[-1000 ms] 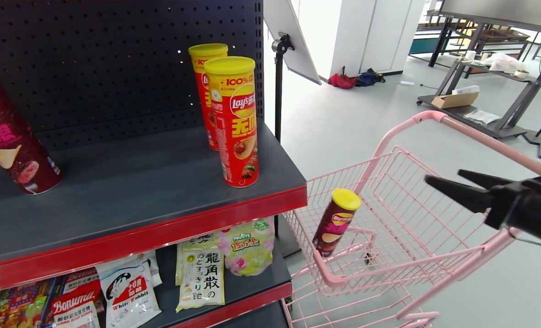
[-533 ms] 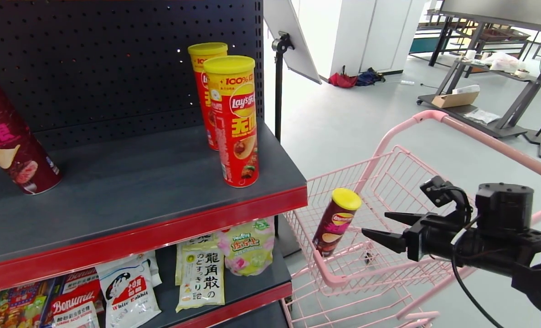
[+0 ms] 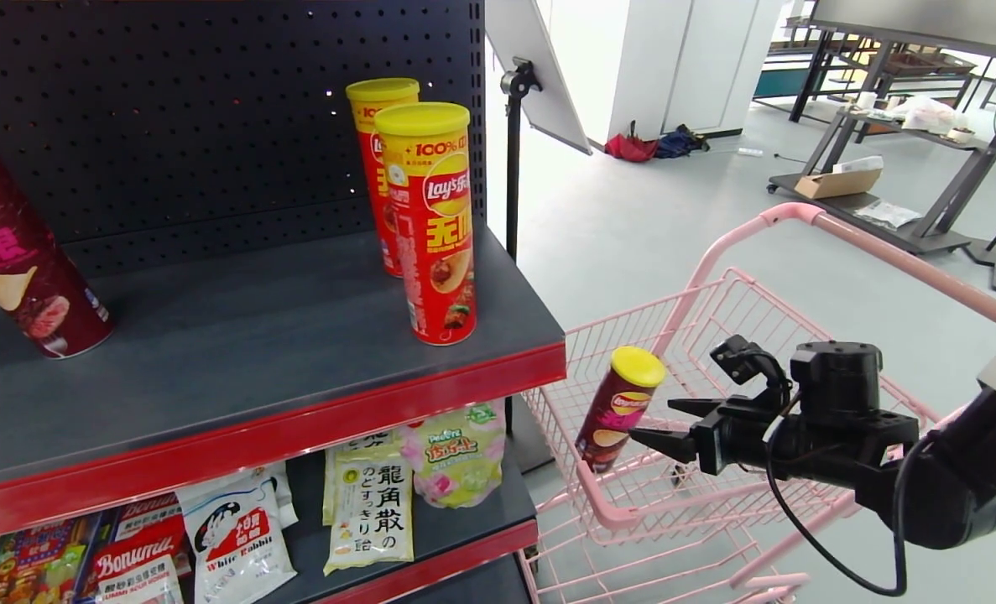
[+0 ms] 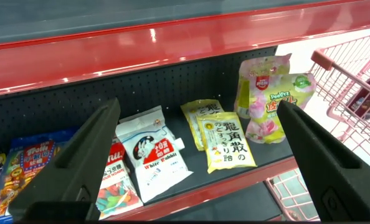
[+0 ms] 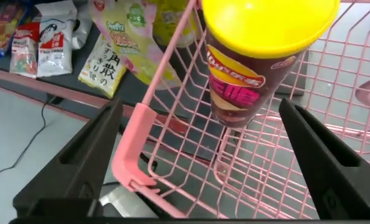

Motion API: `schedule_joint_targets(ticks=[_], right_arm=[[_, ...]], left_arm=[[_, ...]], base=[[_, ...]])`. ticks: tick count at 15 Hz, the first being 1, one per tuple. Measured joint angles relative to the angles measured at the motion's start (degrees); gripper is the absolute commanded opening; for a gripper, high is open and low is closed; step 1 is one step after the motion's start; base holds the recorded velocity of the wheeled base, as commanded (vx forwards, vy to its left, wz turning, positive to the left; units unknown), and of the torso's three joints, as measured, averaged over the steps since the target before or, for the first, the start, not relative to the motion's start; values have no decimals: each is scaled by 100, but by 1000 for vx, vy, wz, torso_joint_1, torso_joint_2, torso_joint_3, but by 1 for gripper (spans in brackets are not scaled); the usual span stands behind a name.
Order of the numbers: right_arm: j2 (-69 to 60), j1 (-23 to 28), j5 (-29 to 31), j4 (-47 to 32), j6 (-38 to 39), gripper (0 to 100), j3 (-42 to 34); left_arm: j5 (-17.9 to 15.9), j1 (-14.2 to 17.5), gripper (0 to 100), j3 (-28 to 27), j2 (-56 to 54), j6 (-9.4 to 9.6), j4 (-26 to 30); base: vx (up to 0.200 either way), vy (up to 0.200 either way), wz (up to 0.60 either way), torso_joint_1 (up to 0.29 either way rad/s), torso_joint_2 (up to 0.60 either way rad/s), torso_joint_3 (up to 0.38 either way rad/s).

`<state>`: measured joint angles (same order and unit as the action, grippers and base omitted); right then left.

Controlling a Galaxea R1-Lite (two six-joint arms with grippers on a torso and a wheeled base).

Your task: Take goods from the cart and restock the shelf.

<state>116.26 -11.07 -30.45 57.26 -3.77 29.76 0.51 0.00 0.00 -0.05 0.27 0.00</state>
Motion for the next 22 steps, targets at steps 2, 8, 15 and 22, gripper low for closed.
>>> schedule_joint_targets(ticks=[2, 8, 15, 22], right_arm=[[236, 2, 23, 30, 24, 100, 190], [824, 29, 78, 308, 66, 100, 607], [1262, -56, 257, 315, 286, 100, 1214], [1524, -141, 363, 328, 489, 100, 1552]], left_arm=[[0, 0, 100, 0, 0, 0, 0], [0, 0, 100, 0, 0, 0, 0], [0, -2, 100, 0, 0, 0, 0], [0, 0, 100, 0, 0, -2, 0]], base=[[0, 0, 0, 0, 0, 0], [0, 0, 0, 0, 0, 0], [0, 0, 0, 0, 0, 0], [0, 0, 0, 0, 0, 0]])
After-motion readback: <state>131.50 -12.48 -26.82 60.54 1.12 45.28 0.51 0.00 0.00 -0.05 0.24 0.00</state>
